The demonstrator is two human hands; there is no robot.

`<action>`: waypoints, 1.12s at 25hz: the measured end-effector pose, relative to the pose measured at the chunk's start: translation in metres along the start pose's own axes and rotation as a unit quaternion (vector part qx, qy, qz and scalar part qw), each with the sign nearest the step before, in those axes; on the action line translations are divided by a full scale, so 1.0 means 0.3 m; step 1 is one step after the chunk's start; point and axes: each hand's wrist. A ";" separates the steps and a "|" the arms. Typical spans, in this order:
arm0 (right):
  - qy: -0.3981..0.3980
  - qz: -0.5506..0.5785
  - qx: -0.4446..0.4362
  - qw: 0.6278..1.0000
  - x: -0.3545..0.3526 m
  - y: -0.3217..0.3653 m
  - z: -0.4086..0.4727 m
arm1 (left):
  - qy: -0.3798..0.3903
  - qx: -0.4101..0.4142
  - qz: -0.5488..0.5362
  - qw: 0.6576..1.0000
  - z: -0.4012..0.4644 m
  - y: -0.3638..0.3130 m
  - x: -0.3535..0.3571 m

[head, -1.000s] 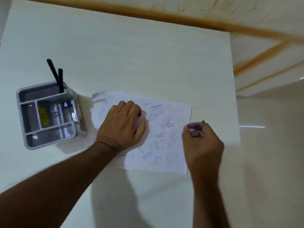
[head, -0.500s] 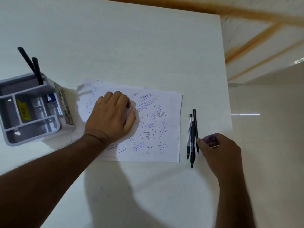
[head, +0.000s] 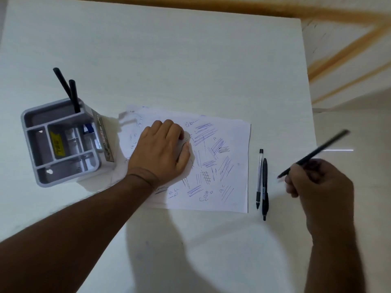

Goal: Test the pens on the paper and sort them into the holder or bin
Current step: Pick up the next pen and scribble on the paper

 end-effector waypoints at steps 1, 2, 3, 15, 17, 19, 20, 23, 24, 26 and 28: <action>0.025 0.078 -0.014 0.997 0.016 0.019 -0.010 | 0.003 -0.001 -0.001 1.000 0.001 -0.001 -0.001; 0.058 0.134 -0.026 0.989 0.043 0.031 -0.023 | 0.005 -0.001 -0.002 1.000 0.001 -0.001 -0.002; 0.090 0.157 -0.039 0.983 0.080 0.036 -0.038 | 0.005 -0.002 -0.002 1.000 0.001 -0.001 -0.003; 0.205 0.021 -0.187 0.960 0.426 0.030 -0.092 | 0.018 -0.007 0.001 1.000 0.002 0.002 -0.002; 0.200 0.000 -0.183 0.962 0.434 0.032 -0.095 | 0.025 -0.004 0.002 1.000 0.004 0.002 -0.003; 0.208 -0.019 -0.190 0.959 0.438 0.035 -0.099 | 0.025 -0.004 0.005 1.000 0.005 0.002 -0.003; 0.204 -0.028 -0.193 0.959 0.439 0.034 -0.095 | 0.024 -0.004 0.007 1.000 0.005 0.003 -0.002; 0.154 -0.021 -0.177 0.972 0.437 0.028 -0.060 | 0.027 -0.006 0.009 1.000 0.007 0.005 -0.002; 0.146 -0.016 -0.172 0.974 0.438 0.029 -0.060 | 0.028 -0.007 0.009 1.000 0.007 0.005 -0.003; 0.165 -0.032 -0.192 0.967 0.443 0.030 -0.087 | 0.026 -0.007 0.007 1.000 0.006 0.003 -0.003; 0.182 -0.062 -0.228 0.955 0.447 0.026 -0.112 | 0.028 -0.008 0.008 1.000 0.005 0.000 -0.003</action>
Point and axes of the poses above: each hand's wrist, its own z-axis towards the middle knuckle, its own x-axis out of the palm, y = z × x, and after that the axes turned 4 degrees about -y, right-handed
